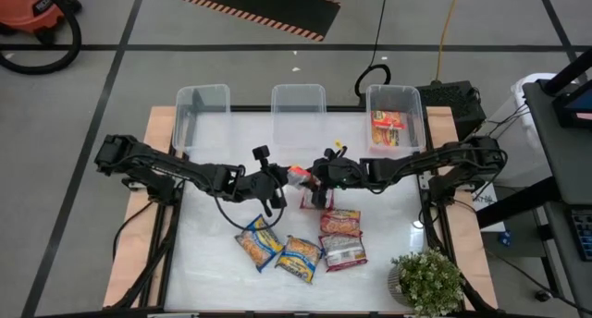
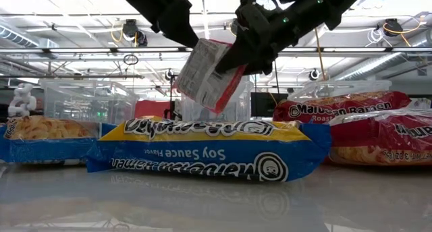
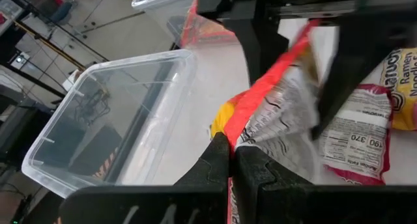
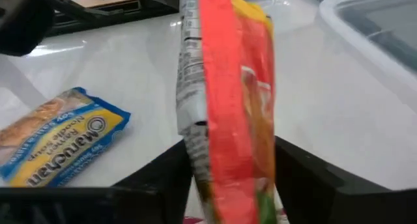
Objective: Sort Maruchan noodles
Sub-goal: Put the orange noodle pack into the right transparent bin
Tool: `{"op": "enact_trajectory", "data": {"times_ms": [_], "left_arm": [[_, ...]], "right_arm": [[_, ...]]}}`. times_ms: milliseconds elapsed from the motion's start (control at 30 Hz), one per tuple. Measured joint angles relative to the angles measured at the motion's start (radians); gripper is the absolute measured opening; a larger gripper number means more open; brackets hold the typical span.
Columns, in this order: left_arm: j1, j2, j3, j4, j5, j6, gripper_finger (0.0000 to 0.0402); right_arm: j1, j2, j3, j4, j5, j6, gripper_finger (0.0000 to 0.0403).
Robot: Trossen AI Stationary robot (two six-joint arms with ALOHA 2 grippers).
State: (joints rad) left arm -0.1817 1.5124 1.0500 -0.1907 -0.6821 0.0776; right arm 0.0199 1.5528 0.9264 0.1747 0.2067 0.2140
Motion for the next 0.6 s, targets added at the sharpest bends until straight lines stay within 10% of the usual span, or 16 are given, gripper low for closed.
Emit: {"op": "enact_trajectory", "data": {"times_ms": [300,600], "left_arm": [[0.000,-0.001,0.000,0.002,-0.001,-0.012,0.0020],[-0.009,-0.021,0.002,-0.081,0.084,-0.155,0.0064]], "right_arm": [[-0.001,-0.006,0.000,0.003,0.001,-0.079,0.0111],[0.000,-0.006,-0.002,-0.009,-0.005,-0.175,0.0122]]}}
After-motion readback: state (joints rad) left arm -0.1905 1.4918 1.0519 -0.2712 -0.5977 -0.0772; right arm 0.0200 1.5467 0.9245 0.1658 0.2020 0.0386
